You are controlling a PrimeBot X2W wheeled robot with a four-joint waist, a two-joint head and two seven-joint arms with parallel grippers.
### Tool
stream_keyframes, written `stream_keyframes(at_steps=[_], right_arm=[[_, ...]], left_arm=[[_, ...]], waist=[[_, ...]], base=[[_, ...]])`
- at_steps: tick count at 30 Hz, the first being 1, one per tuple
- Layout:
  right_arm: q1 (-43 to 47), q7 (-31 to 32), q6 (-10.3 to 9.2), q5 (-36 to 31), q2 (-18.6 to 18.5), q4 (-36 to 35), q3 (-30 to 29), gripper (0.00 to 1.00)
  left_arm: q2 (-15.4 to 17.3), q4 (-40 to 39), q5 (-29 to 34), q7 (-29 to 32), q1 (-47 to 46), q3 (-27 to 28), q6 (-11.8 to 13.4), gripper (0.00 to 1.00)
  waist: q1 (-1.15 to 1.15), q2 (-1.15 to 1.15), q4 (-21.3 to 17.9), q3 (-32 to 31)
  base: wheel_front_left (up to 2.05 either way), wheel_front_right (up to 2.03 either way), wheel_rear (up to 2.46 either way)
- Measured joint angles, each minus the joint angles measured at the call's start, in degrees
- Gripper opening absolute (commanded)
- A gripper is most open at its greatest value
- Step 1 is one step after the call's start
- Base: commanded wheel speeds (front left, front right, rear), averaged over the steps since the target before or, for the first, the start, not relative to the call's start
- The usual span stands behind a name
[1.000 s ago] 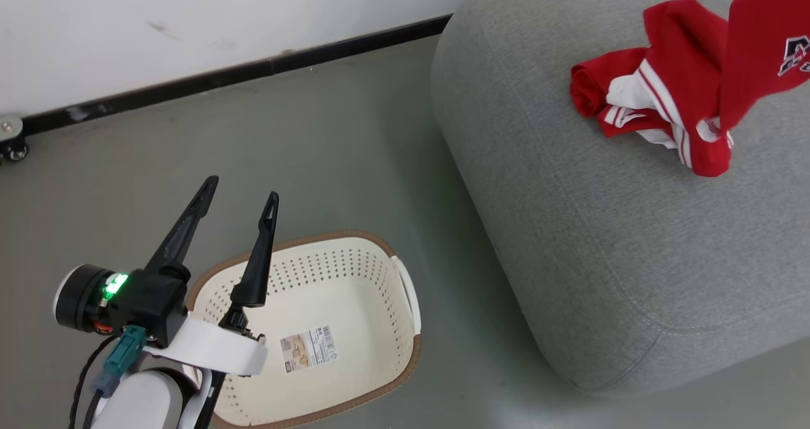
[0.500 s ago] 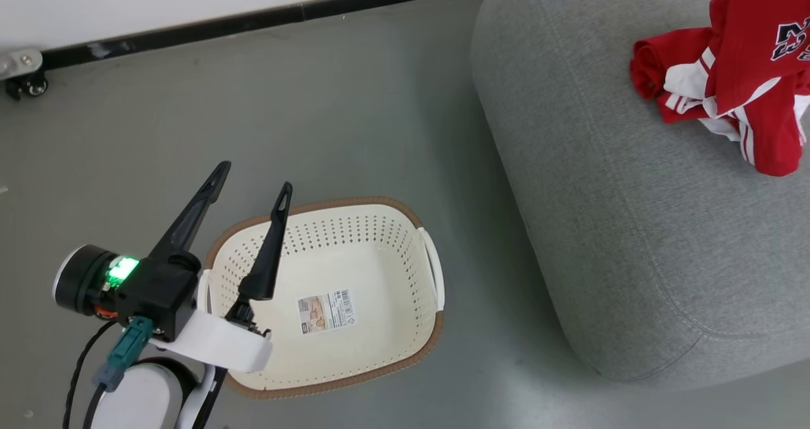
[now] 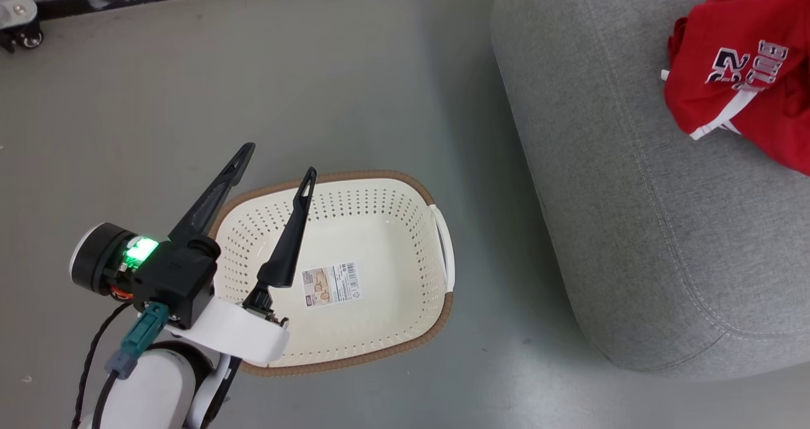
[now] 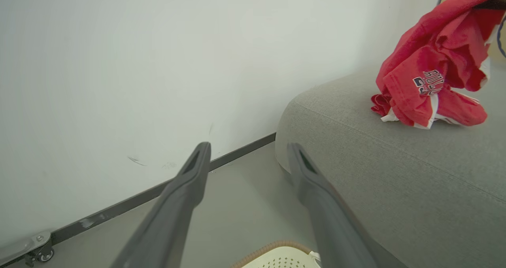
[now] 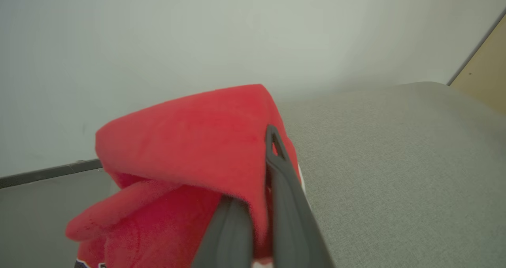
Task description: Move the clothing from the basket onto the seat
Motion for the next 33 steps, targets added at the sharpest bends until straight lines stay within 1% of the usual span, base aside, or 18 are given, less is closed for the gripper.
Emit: stream_keyframes(at_steps=[12,23,24,26,27,29,30,31,32,33], right_arm=[[3.08,-1.52,0.0,0.0,2.98,5.84,-0.33,0.0],[6.58,-1.68,0.0,2.02,2.94,8.48,-0.32,0.0],[6.77,-1.69,0.0,2.34,2.91,8.65,-0.32,0.05],[6.83,-2.05,0.0,2.55,2.98,8.69,-0.27,0.23],[6.83,-2.05,0.0,2.55,2.98,8.69,-0.27,0.36],[6.83,-2.27,0.0,2.75,3.13,8.64,-0.07,0.55],[6.86,-2.31,0.0,2.83,3.23,8.58,0.08,0.76],[6.89,-2.55,0.0,2.96,3.32,8.47,0.3,0.96],[6.91,-2.89,0.0,3.14,3.39,8.32,0.56,1.0],[6.94,-2.94,0.0,3.3,3.46,8.14,0.9,1.0]], left_arm=[[-0.13,0.45,0.22,-0.07,-0.9,0.25,0.01,1.0],[-0.87,1.94,0.2,-1.52,-0.9,0.23,0.02,1.0],[-0.97,2.09,0.14,-1.52,-0.9,0.21,0.02,1.0],[-1.19,2.49,0.04,-1.66,-0.9,0.2,0.02,1.0],[-1.19,2.49,0.04,-1.66,-0.9,0.2,0.02,1.0],[-1.37,2.86,-0.1,-2.03,-0.9,0.18,0.02,1.0],[-1.48,3.0,-0.14,-2.03,-0.9,0.14,0.02,1.0],[-1.62,3.16,-0.19,-2.09,-0.9,0.07,0.02,1.0],[-1.75,3.3,-0.19,-2.11,-0.9,-0.01,0.02,1.0],[-1.86,3.41,-0.2,-2.32,-0.9,-0.08,0.02,1.0]], waist=[[0.0,0.0,-0.24,1.68],[0.01,0.0,-0.73,0.63],[0.0,0.0,-0.8,0.52],[0.01,0.0,-0.96,0.29],[0.01,0.0,-0.96,0.29],[0.0,0.0,-1.15,0.03],[0.01,0.0,-1.24,-0.11],[0.0,0.0,-1.33,-0.24],[0.0,0.0,-1.41,-0.36],[0.0,0.0,-1.49,-0.5]], base=[[0.0,0.0,0.0],[0.0,0.0,0.0],[0.0,0.0,0.0],[0.0,0.0,0.0],[0.0,0.0,0.0],[0.0,0.0,0.0],[0.0,0.0,0.0],[0.0,0.0,0.0],[0.0,0.0,0.0],[0.0,0.0,0.0]])
